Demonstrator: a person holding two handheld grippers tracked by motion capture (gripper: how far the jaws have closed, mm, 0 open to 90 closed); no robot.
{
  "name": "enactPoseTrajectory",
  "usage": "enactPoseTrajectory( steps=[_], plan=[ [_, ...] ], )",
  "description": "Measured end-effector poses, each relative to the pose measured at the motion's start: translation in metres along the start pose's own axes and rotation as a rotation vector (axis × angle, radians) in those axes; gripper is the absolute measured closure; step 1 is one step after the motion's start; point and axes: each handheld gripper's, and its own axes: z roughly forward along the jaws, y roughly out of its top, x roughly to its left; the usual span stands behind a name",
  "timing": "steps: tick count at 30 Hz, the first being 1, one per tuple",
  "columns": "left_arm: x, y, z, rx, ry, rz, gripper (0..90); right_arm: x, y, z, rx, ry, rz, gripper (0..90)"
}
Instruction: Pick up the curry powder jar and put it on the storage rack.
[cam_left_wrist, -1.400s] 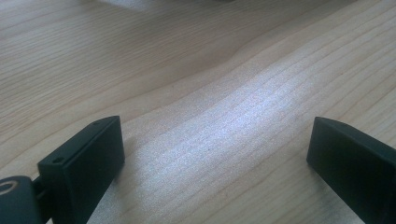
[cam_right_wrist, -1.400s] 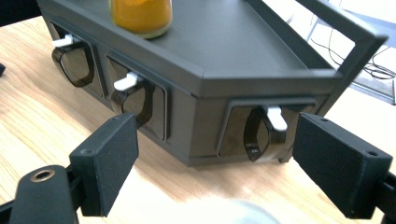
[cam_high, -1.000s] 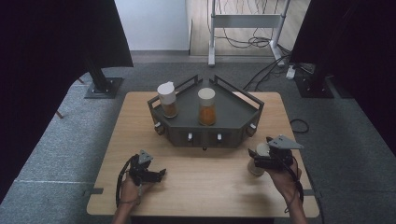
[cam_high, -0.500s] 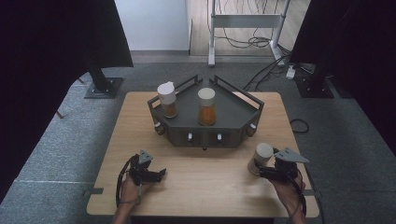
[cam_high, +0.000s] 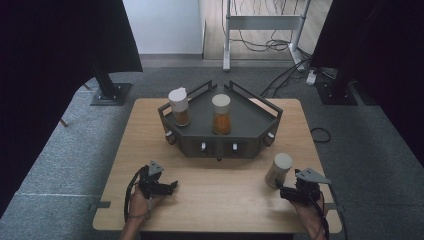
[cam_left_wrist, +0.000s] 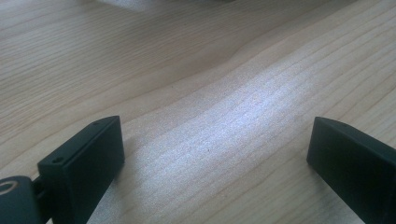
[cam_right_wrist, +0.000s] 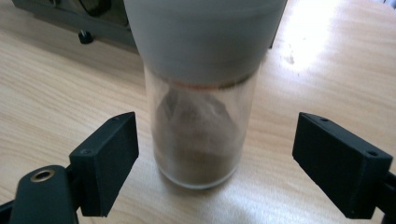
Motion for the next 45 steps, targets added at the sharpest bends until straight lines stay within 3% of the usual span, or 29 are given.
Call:
enactPoseTrajectory(
  steps=[15, 45],
  plan=[
    [0.000, 0.000, 0.000, 0.000, 0.000, 0.000, 3.5, 0.003, -0.005, 0.004, 0.085, -0.035, 0.008, 13.7],
    [0.000, 0.000, 0.000, -0.001, 0.000, 0.000, 3.5, -0.004, -0.007, 0.018, 0.178, -0.042, 0.058, 14.4]
  ],
)
